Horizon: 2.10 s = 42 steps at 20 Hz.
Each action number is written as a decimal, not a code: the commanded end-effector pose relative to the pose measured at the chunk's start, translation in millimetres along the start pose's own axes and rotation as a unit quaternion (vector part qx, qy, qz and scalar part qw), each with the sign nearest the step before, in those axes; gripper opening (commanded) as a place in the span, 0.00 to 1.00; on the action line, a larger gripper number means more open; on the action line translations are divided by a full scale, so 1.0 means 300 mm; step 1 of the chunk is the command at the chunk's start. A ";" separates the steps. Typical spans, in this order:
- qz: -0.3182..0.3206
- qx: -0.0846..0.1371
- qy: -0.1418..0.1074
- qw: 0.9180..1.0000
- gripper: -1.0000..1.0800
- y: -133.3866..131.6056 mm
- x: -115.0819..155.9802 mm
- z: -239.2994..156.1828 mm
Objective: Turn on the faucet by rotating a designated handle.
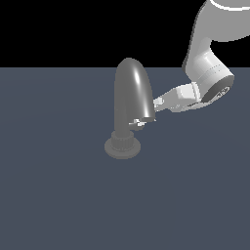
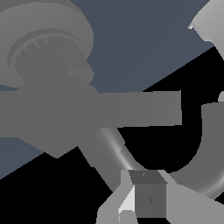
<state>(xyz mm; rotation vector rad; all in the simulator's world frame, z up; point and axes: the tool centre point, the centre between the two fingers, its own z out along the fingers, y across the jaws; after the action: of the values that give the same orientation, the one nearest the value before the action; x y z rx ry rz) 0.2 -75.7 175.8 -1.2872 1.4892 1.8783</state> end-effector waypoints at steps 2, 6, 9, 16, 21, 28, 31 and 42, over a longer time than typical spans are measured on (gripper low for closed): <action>0.000 0.001 -0.001 1.000 0.00 0.000 0.000 0.001; 0.000 0.001 -0.001 1.000 0.00 0.003 0.013 0.001; 0.000 0.001 -0.001 1.000 0.00 0.015 0.052 0.001; 0.000 0.001 -0.001 1.000 0.00 0.043 0.148 0.002; -0.013 0.002 0.005 1.000 0.00 0.039 0.131 0.002; -0.005 0.001 0.001 1.000 0.00 -0.013 0.277 0.002; -0.001 0.001 0.000 1.000 0.00 -0.033 0.336 0.002; -0.022 -0.003 0.007 1.000 0.00 -0.090 0.267 0.002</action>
<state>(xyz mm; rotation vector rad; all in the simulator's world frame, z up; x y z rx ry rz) -20.2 -84.8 113.0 -1.3429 1.4243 1.8595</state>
